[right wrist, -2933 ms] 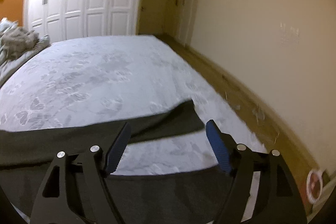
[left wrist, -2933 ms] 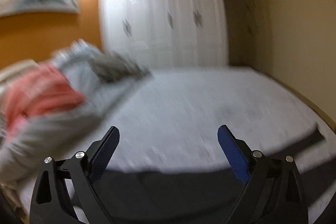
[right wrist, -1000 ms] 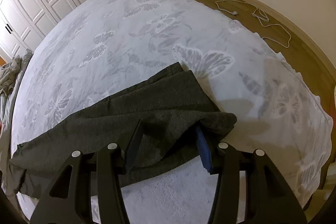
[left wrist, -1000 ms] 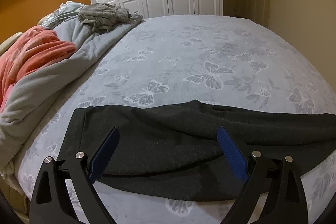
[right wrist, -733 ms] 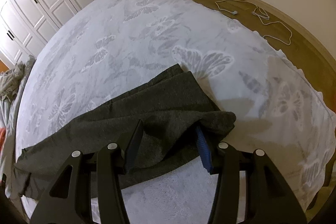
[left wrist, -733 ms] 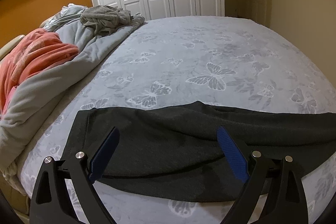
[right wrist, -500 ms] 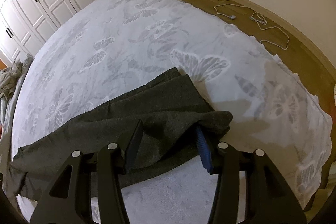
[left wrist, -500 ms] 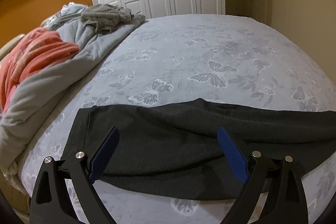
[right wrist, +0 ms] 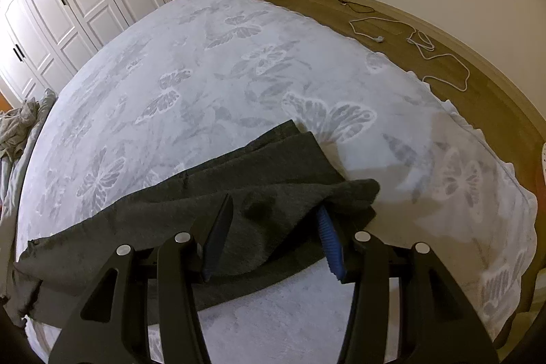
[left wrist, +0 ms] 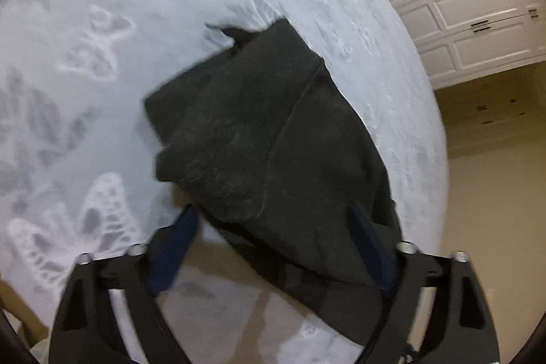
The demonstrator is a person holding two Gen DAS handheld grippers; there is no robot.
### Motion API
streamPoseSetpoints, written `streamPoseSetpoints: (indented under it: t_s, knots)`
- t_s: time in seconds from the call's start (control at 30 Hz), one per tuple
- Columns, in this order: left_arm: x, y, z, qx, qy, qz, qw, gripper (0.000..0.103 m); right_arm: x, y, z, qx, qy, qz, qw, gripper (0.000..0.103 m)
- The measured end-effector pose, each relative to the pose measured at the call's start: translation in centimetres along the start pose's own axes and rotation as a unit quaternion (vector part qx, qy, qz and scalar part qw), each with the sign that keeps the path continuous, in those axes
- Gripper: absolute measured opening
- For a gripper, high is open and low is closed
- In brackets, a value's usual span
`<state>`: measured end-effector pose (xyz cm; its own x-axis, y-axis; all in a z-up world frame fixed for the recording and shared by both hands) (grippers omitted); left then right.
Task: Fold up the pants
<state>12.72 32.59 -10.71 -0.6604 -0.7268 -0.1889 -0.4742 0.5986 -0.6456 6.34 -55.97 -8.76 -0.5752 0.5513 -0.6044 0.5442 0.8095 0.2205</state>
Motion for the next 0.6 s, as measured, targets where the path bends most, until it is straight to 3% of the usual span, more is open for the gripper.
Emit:
streamPoseSetpoints:
  t_s: [0.03, 0.07, 0.1, 0.13, 0.2, 0.23, 0.3, 0.33, 0.4, 0.5, 0.6]
  knots:
    - [-0.4, -0.2, 0.3, 0.0, 0.001, 0.011, 0.9999, 0.046, 0.0, 0.2, 0.0, 0.001, -0.001, 0.001, 1.0, 0.047]
    - [-0.6, -0.4, 0.2, -0.004, -0.003, 0.02, 0.9998, 0.036, 0.0, 0.5, 0.0, 0.0, -0.002, 0.001, 1.0, 0.047]
    - [-0.9, -0.7, 0.1, -0.002, -0.007, 0.03, 0.9995, 0.007, -0.1, 0.7, 0.0, 0.001, -0.004, 0.0, 1.0, 0.047]
    - [-1.2, -1.2, -0.2, 0.006, -0.012, 0.036, 0.9993, 0.005, -0.1, 1.0, 0.0, 0.002, -0.006, -0.005, 1.0, 0.047]
    - [-2.4, -3.0, -2.2, 0.065, -0.038, 0.046, 0.9961, 0.005, -0.6, 1.7, -0.6, 0.006, -0.025, -0.017, 1.0, 0.033]
    - [-3.1, -4.8, -4.2, 0.097, -0.061, 0.075, 0.9906, 0.005, -1.2, 2.1, -1.5, 0.002, -0.044, -0.02, 0.999, 0.031]
    - [-3.5, -6.6, -6.3, 0.103, -0.089, 0.112, 0.9844, 0.006, -2.2, 2.3, -3.0, -0.016, -0.076, -0.007, 0.997, 0.03]
    - [-4.0, -6.6, -6.6, 0.08, -0.1, 0.129, 0.9834, 0.006, -2.4, 2.1, -3.3, -0.017, -0.08, -0.003, 0.997, 0.03]
    - [-5.1, -4.0, -5.3, 0.029, -0.09, 0.094, 0.991, 0.006, -2.4, 0.9, -2.7, -0.009, -0.069, 0.01, 0.998, 0.03]
    - [-5.5, 0.8, -1.9, -0.035, -0.03, 0.022, 0.9987, 0.006, -1.4, -0.7, -1.0, -0.012, -0.026, 0.031, 0.999, 0.03]
    - [-4.8, 0.4, -2.1, -0.063, -0.029, 0.046, 0.9965, 0.007, -1.2, -1.2, -1.1, -0.023, -0.023, 0.028, 0.999, 0.03]
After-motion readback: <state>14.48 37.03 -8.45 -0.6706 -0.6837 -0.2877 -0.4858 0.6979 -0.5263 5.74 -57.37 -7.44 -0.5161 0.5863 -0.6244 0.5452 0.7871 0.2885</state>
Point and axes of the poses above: each gripper's, at about its wrist camera, not at the fingertips, and z roughly the way its jaws point, y to its left, x to its underside, the point moved 4 cm from there along z, roughly the way its jaws point, and after that the axes turned 3 degrees about -y, right-handed, at the moved point
